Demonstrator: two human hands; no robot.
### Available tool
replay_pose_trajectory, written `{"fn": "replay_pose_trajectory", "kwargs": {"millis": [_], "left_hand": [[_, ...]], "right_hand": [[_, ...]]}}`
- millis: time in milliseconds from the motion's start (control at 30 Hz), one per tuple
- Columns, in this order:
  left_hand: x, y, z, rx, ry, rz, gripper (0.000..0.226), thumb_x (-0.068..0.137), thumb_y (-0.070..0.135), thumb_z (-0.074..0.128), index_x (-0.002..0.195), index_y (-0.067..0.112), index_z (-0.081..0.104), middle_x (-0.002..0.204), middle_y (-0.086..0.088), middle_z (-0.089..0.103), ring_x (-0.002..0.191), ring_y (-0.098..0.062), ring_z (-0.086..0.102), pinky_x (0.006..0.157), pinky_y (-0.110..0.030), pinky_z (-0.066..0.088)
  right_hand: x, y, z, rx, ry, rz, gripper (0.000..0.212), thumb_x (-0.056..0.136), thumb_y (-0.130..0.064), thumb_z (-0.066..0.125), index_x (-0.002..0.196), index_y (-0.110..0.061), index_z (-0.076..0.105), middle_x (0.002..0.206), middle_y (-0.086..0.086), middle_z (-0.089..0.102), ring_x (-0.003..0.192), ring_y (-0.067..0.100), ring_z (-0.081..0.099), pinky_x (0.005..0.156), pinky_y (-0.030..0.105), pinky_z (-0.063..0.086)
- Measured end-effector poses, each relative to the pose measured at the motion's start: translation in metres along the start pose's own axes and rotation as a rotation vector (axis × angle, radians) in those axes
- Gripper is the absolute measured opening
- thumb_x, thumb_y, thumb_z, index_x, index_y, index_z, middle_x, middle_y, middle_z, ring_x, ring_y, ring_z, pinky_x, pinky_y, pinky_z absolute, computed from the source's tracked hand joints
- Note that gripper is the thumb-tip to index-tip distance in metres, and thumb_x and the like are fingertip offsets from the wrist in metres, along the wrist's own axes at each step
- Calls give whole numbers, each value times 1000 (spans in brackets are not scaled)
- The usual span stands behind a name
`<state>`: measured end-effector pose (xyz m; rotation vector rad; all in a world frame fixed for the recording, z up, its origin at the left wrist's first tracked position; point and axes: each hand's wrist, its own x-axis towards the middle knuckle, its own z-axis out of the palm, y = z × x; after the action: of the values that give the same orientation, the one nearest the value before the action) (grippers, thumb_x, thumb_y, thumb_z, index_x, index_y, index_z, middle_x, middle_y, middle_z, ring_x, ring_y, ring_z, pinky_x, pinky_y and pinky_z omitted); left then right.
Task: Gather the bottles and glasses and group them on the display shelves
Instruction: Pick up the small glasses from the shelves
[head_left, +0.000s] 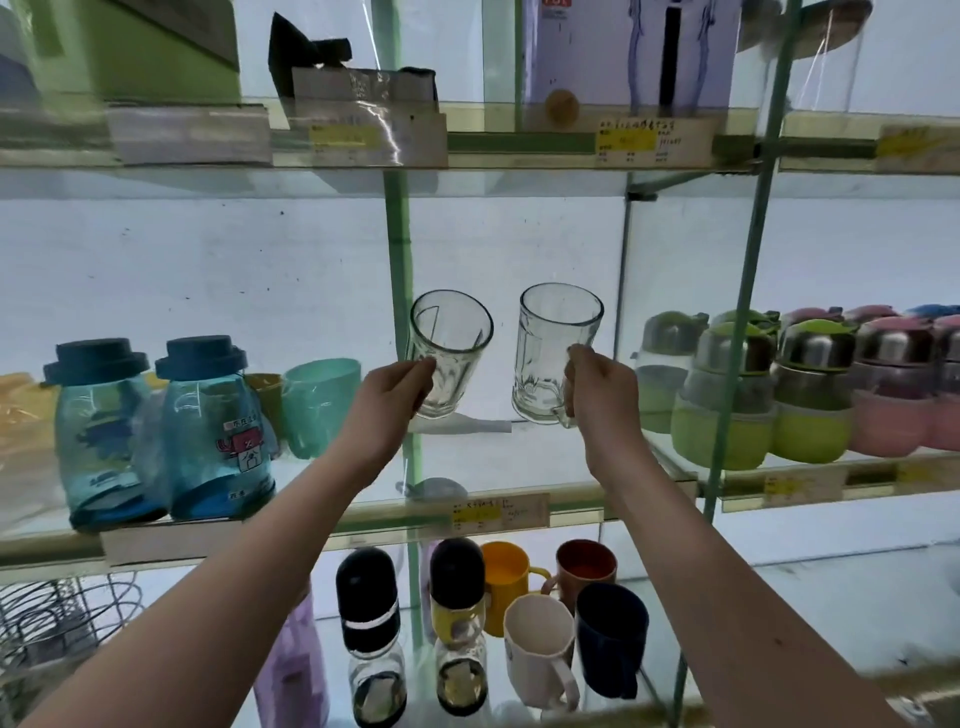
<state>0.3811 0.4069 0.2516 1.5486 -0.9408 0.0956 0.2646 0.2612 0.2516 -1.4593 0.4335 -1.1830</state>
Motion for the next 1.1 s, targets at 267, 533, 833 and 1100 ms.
{"fn": "replay_pose_trajectory", "kwargs": {"millis": [267,533,833,1100], "left_hand": [[-41,38,25,-243,156,19,34,98,19,44,67,6,39,59,-4,23,51,-9,20,47,-20,18],[-72,74,59,-255,171,38,41,100,20,40,61,17,28,52,6,23,53,-11,19,50,-24,17],[-134,121,139,-229,258,-33,43,99,23,41,59,17,29,54,4,26,51,-10,23,49,-23,19],[-203,159,230,-244,256,-196,41,98,26,43,59,17,34,58,1,30,53,-11,25,48,-22,25]], "right_hand": [[-27,-29,-23,49,-23,-91,40,92,-17,46,61,6,41,67,13,30,64,23,24,58,32,17],[-46,-51,-78,110,-36,-123,33,94,-16,46,63,-10,41,61,11,24,54,16,21,53,29,16],[-69,-64,-188,55,-36,-90,39,96,-15,43,60,-15,30,53,0,23,49,10,21,49,26,19],[-92,-51,-294,-31,-5,-8,30,93,-18,47,65,-8,41,61,9,21,56,17,20,52,29,17]]}}
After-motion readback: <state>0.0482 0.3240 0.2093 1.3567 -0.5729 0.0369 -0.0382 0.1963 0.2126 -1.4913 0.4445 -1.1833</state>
